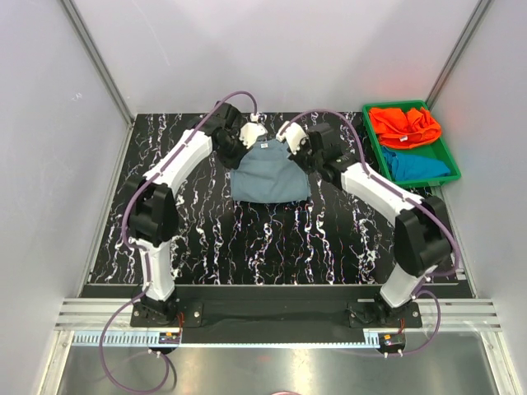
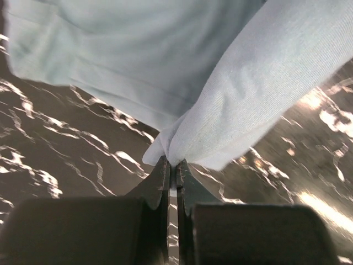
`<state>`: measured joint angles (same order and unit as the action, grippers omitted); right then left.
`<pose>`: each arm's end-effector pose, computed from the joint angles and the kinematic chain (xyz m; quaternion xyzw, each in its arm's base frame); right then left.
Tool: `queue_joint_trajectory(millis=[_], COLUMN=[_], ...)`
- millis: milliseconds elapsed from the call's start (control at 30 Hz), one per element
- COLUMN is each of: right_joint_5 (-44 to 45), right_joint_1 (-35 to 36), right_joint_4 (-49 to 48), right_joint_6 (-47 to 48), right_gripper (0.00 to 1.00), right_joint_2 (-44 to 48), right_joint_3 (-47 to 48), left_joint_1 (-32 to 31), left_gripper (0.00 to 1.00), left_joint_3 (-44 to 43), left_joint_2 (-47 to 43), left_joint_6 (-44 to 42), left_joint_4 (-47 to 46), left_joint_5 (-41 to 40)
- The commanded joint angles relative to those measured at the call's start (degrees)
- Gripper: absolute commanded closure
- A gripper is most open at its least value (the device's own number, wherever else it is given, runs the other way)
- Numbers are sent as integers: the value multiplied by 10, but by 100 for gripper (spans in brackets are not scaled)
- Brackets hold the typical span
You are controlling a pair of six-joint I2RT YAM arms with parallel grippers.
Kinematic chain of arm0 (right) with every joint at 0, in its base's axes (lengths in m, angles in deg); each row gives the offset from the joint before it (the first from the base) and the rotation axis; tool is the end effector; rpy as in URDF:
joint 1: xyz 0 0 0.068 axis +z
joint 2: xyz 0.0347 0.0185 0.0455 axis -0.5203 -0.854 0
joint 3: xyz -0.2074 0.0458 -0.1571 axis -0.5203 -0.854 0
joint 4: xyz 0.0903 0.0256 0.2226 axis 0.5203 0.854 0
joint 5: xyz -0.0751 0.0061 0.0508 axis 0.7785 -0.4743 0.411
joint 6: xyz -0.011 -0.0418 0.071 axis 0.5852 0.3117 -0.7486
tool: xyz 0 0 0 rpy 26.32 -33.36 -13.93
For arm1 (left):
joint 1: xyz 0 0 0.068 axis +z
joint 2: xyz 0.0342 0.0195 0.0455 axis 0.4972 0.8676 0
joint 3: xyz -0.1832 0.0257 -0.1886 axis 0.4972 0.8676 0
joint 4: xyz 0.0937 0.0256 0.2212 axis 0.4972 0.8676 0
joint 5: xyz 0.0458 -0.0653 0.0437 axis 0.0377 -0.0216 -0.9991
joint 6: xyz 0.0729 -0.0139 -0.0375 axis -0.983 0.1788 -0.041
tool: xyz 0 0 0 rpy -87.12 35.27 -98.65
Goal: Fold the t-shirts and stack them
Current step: Fold the tshirt
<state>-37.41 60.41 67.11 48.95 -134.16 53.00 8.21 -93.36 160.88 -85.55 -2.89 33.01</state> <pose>0.3467 0.1965 0.2564 -0.4525 0.7580 0.0113 0.4696 0.3830 -0.1699 0.2413 0.4576 0.8488 -0.0928 0.2482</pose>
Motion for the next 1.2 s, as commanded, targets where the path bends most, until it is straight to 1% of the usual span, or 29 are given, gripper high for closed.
queue_joint_trajectory(millis=[0, 167, 267, 333, 533, 567, 600, 633, 667, 700, 767, 800, 833, 867, 900, 933, 1000, 1033, 1100, 1167], right_joint_5=[1, 6, 5, 5, 15, 17, 23, 23, 23, 23, 42, 58, 71, 93, 106, 118, 144, 147, 143, 140], right_joint_1=[-15, -34, -44, -51, -64, -66, -67, -67, -68, -68, -69, -68, -68, -68, -68, -68, -69, -69, -69, -68], right_joint_4=[-49, -73, -78, -78, -86, -84, -80, -77, -74, -75, -71, -72, -84, -94, -102, -114, -114, -132, -148, -144], right_joint_6=[9, 9, 11, 12, 13, 13, 11, 10, 9, 9, 10, 5, 3, 4, 3, 1, -10, -13, -21, -42], right_gripper=[100, 100, 100, 100, 100, 100, 100, 100, 100, 100, 100, 100, 95, 88, 66, 36, 23, 16, 15, 15], right_joint_2=[-41, -99, -146, -185, -293, -308, -337, -351, -364, -386, -409, -428, -435, -444, -445, -444, -429, -418, -369, -318], right_joint_3=[57, 107, 166, 194, 300, 330, 346, 361, 387, 397, 430, 441, 447, 451, 450, 441, 435, 415, 385, 351], left_joint_1=[9, 21, 31, 38, 46, 46, 47, 47, 47, 47, 47, 47, 47, 47, 46, 46, 46, 46, 46, 46], left_gripper=[100, 100, 100, 100, 100, 100, 97, 86, 80, 74, 52, 44, 31, 19, 6, 1, 1, 1, 1, 1], left_joint_3=[-57, -102, -133, -138, -194, -204, -208, -212, -228, -238, -270, -271, -266, -248, -236, -210, -189, -176, -159, -120], left_joint_2=[30, 67, 94, 104, 172, 181, 198, 207, 215, 235, 258, 261, 261, 255, 251, 244, 211, 200, 156, 101], left_joint_6=[-12, -8, -1, 2, 19, 28, 31, 32, 39, 42, 43, 45, 49, 57, 65, 80, 99, 109, 138, 171], left_joint_4=[-27, -51, -70, -88, -149, -176, -194, -211, -238, -246, -250, -257, -283, -299, -318, -353, -372, -374, -371, -366], left_joint_5=[-20, -36, -46, -56, -109, -128, -133, -158, -179, -187, -197, -203, -214, -226, -243, -266, -282, -296, -311, -298])
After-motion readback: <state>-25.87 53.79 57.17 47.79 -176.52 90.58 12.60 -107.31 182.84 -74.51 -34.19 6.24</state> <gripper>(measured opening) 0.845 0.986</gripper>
